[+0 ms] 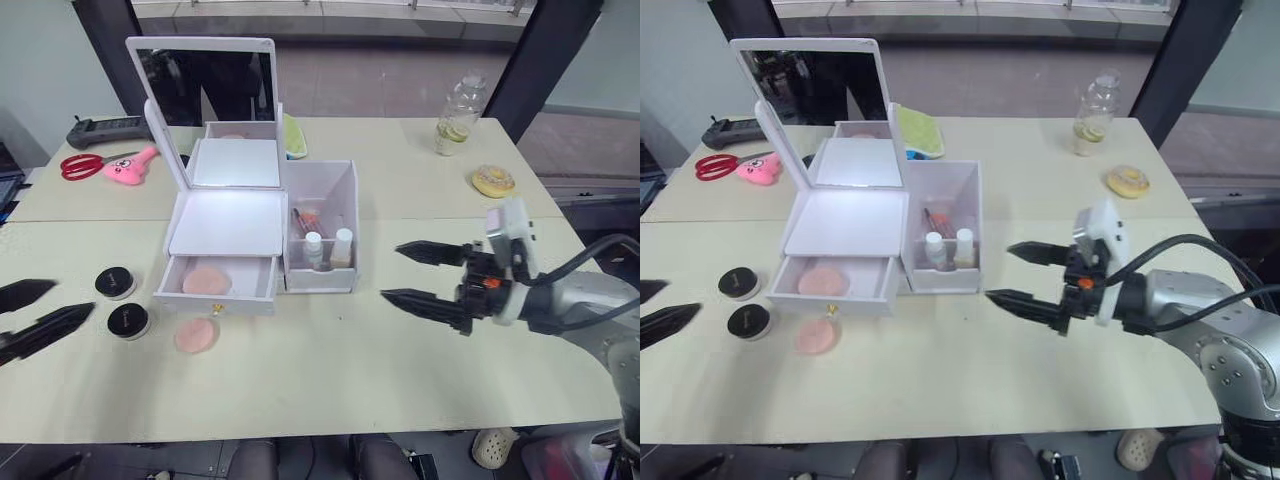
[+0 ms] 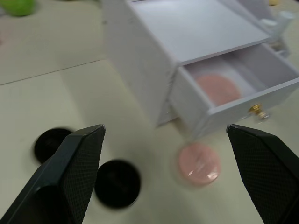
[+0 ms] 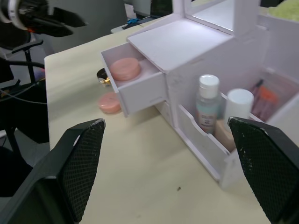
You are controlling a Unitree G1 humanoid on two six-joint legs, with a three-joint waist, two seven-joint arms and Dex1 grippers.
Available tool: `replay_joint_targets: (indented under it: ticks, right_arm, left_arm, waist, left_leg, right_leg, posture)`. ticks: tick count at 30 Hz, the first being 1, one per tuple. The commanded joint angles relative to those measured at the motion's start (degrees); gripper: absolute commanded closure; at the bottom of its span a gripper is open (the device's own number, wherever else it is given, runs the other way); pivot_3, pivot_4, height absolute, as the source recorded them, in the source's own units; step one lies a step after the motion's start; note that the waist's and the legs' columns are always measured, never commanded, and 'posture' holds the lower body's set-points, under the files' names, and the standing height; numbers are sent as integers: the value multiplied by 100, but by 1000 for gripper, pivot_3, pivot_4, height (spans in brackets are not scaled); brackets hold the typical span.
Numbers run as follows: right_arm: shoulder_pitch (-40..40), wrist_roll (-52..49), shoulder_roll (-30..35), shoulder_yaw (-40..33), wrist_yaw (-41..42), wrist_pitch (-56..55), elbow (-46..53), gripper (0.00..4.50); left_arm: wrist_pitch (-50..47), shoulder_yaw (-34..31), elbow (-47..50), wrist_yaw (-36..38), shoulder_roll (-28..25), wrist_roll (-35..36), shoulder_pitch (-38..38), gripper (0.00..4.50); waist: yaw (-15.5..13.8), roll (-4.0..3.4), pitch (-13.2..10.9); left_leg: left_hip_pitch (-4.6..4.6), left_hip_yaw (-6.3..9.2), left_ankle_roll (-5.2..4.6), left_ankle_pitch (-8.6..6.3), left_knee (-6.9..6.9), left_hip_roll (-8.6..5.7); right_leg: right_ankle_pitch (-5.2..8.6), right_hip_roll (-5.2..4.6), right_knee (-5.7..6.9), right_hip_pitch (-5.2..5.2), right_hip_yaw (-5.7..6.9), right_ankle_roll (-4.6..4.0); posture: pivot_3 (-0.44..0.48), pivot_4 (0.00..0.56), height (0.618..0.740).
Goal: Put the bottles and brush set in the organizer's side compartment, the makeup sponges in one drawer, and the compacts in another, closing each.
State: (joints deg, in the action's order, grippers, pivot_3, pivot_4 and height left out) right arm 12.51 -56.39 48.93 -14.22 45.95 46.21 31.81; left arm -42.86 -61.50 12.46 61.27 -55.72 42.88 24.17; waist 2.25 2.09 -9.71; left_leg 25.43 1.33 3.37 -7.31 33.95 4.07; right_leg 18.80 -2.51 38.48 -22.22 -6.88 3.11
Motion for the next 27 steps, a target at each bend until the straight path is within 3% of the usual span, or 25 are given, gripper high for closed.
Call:
replay_joint_targets:
  ticks: [1, 5, 8, 16, 21, 27]
  right_arm:
    - [-587, 419, 128, -441, 566, -561, -259, 0]
    - [-1782, 588, 214, -1369, 1302, -819, -1111, 0]
    - [-2166, 724, 220, -1907, 1619, -1035, -1837, 0]
    - [-2224, 1072, 182, -2002, 1749, -1379, -2005, 0]
    - [-1992, 994, 120, -1583, 1596, -1195, -1460, 0]
    - [-868, 383, -52, -624, 1062, -679, -392, 0]
  left_arm:
    - [580, -436, -754, 164, 56, -422, 168, 29]
    - [1904, -525, -2572, 243, 15, -1259, 484, 29]
    - [2683, -498, -3597, 144, -33, -1584, 508, 29]
    - [2968, -503, -3988, 113, -91, -1441, 301, 29]
    - [2730, -292, -3374, 335, 29, -1399, 468, 29]
    - [1618, 352, -467, -130, 1028, -595, 695, 29]
  waist:
    - [-25, 4, 2]
    - [-17, 9, 6]
    - [25, 14, 9]
    - [39, 40, 28]
    - [39, 40, 29]
    - [40, 36, 31]
  left_leg:
    - [-6, 0, 1, 0, 0, -1]
    - [-7, -4, 1, -1, -1, -1]
    - [-7, -5, 1, -1, -4, -2]
    - [-13, -11, 26, -17, -8, 8]
    - [-13, -12, 23, -15, -13, 9]
    - [-13, -20, 23, -15, -10, 11]
  right_leg:
    - [16, -3, -6, 6, 1, -26]
    - [16, -6, -18, 12, -1, -29]
    - [15, -7, -28, 14, -1, -28]
    - [12, -6, -28, 13, 2, -32]
    - [-4, -4, -26, 11, 2, -3]
    - [-11, -6, -26, 24, -6, 4]
  posture:
    - [0, 150, 740]
    - [0, 150, 740]
    - [0, 150, 740]
    - [0, 150, 740]
    - [0, 150, 740]
    - [0, 150, 740]
